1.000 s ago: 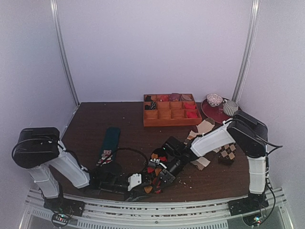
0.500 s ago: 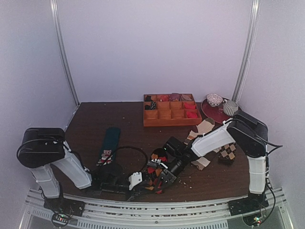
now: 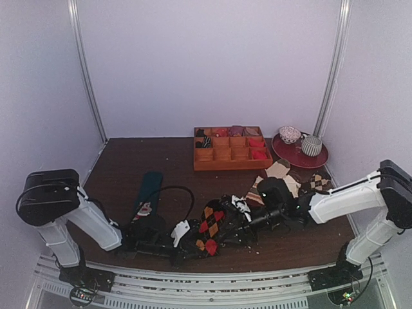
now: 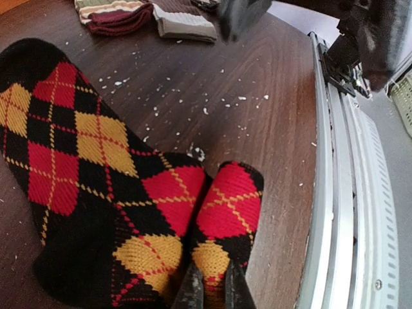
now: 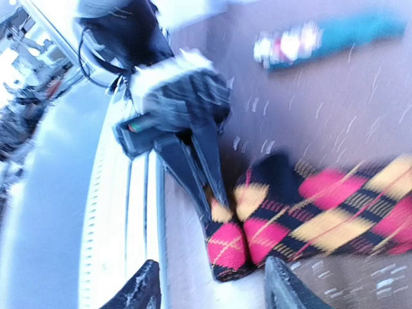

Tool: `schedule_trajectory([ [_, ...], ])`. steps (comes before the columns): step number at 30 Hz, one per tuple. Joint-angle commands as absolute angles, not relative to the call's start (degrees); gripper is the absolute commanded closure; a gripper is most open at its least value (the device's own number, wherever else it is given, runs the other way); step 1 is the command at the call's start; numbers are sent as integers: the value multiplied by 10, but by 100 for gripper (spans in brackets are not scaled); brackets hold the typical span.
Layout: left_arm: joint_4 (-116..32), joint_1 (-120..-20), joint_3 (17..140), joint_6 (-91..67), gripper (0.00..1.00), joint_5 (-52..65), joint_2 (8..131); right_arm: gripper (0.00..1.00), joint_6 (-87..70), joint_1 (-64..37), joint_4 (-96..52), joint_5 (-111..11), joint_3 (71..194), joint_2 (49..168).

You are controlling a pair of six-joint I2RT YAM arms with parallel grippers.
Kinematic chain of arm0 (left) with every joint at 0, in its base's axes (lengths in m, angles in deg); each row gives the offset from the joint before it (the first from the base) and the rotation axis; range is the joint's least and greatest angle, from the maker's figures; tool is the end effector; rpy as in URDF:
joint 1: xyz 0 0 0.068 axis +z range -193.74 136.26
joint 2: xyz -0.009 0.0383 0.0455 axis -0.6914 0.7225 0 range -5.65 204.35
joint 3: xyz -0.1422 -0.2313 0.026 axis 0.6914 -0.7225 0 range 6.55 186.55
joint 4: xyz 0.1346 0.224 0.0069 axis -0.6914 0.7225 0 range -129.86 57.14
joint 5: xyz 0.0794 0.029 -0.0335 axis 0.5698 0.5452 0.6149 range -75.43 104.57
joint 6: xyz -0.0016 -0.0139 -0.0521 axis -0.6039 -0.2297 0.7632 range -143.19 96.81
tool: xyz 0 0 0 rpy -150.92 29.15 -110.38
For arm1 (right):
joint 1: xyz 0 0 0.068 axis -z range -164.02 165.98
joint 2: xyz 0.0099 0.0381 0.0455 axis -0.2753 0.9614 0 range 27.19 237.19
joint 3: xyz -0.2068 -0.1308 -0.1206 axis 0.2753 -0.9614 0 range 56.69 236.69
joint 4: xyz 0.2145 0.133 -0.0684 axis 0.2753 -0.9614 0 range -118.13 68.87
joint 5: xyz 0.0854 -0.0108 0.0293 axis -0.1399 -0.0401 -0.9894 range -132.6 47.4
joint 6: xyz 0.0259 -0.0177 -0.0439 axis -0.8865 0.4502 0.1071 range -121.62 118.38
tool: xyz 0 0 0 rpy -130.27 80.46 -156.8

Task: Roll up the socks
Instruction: Roll a pair of socks at the center of the board.

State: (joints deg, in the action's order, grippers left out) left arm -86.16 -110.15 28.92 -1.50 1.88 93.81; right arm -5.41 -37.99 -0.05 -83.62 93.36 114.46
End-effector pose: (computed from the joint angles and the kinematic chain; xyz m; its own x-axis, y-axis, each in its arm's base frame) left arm 0.1008 -0.2506 0.0928 -0.5487 0.3554 -0.7567 0.8252 0.3755 -0.4220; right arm 0.1559 0.2541 0.1762 -0.3517 -0.3988 -0.8469 -0.9249 0.0082 0.3802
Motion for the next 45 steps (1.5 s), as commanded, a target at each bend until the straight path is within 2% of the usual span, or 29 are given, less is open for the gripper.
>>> schedule_trajectory([
  [1,-691,-1070,268,68,100,-33,972,43,108,-442,97,-655,876,1092],
  [8,-675,-1057,279,69,100,-71,1032,41,265,-544,72,-479,889,1143],
  [17,-676,-1054,276,56,100,-79,1033,39,327,-557,58,-446,942,1238],
  [19,-676,-1052,273,54,100,-80,1032,42,325,-557,49,-451,950,1247],
  [23,-677,-1051,269,52,100,-83,1029,54,308,-557,10,-448,969,1265],
  [33,-679,-1051,265,52,100,-84,1028,57,267,-560,-24,-436,955,1286],
  [36,-679,-1051,266,49,100,-79,1025,68,248,-560,-36,-450,960,1287],
  [37,-676,-1051,268,46,97,-71,1018,71,237,-559,-44,-462,965,1286],
  [39,-673,-1051,266,38,77,-41,986,76,215,-555,-71,-498,976,1286],
  [42,-671,-1052,259,2,53,21,896,79,142,-530,-104,-583,993,1294],
  [44,-684,-1056,248,-23,44,71,826,79,87,-511,-117,-638,1002,1307],
  [45,-694,-1059,241,-38,42,94,793,79,59,-501,-123,-663,1005,1318],
])
